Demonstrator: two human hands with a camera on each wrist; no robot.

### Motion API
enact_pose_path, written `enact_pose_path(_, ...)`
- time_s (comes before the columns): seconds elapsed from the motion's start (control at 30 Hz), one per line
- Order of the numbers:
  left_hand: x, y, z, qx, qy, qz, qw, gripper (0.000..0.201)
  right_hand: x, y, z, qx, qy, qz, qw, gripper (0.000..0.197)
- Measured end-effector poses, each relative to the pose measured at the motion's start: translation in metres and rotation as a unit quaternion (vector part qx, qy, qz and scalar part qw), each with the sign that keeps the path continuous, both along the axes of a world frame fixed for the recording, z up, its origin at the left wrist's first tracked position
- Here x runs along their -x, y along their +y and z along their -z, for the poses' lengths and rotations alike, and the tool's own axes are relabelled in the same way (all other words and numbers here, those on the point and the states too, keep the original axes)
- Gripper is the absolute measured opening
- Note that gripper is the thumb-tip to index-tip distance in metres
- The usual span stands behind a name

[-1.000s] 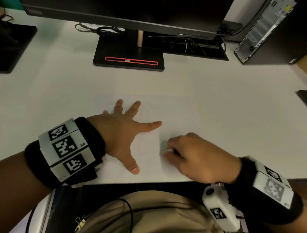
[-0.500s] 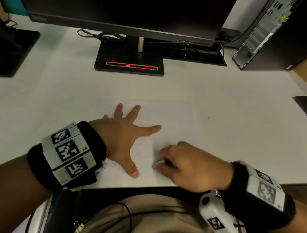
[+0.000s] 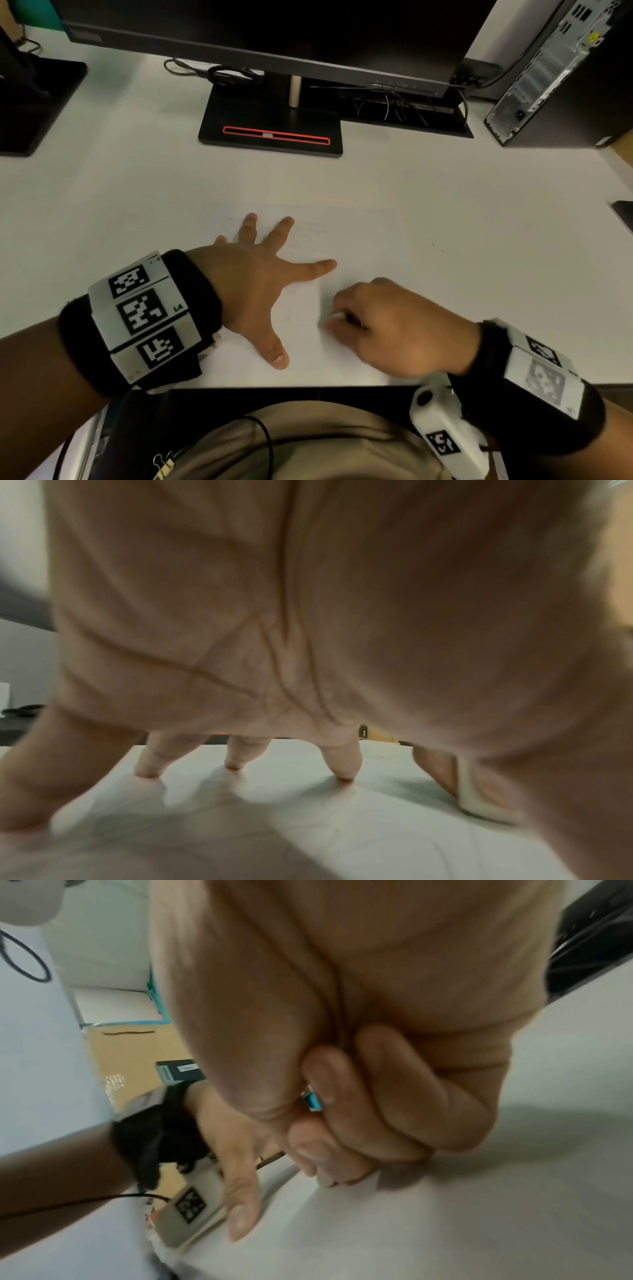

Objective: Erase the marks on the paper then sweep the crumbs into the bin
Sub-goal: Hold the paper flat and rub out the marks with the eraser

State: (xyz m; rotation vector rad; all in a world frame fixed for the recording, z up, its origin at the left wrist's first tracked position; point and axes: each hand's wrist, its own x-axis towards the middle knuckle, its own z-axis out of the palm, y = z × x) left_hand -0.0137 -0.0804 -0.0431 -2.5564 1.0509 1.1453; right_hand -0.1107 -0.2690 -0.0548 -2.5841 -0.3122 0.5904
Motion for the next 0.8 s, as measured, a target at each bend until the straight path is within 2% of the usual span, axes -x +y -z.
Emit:
enact_pose_path(0.07,0.000,0.001,0.001,0.003,0.001,-0.001,1.000,0.130,-0.003,-0.001,-0.001,0.003,0.012,-0.002,1.000,0.042)
enact_pose_path(0.17,0.000,0.000,-0.001,0.002,0.001,-0.004,1.000,0.130,-0.019,-0.016,-0.004,0.012,-0.006,0.057,0.998,0.041)
enact_pose_path(0.3,0.000,0.000,0.000,-0.001,-0.004,0.001,1.000,0.130,-0.007,0.000,0.000,0.013,0.011,-0.013,1.000,0.041)
enact_pose_path(0.47,0.000,-0.001,-0.002,-0.002,0.001,-0.004,1.000,0.130,-0.025,-0.019,-0.002,0.019,-0.011,0.043,0.999,0.039)
enact_pose_path(0.6,0.001,-0.002,0.000,-0.003,-0.011,0.003,1.000,0.130,-0.011,0.003,0.001,0.011,0.008,-0.023,1.000,0.041)
enact_pose_path(0.73,0.001,-0.002,-0.001,-0.003,-0.005,-0.003,1.000,0.129,-0.027,-0.013,-0.002,0.020,-0.015,0.030,0.999,0.040)
enact_pose_path(0.8,0.001,-0.002,-0.001,-0.006,-0.008,-0.001,1.000,0.129,-0.022,-0.007,-0.001,0.021,-0.017,0.000,1.000,0.039)
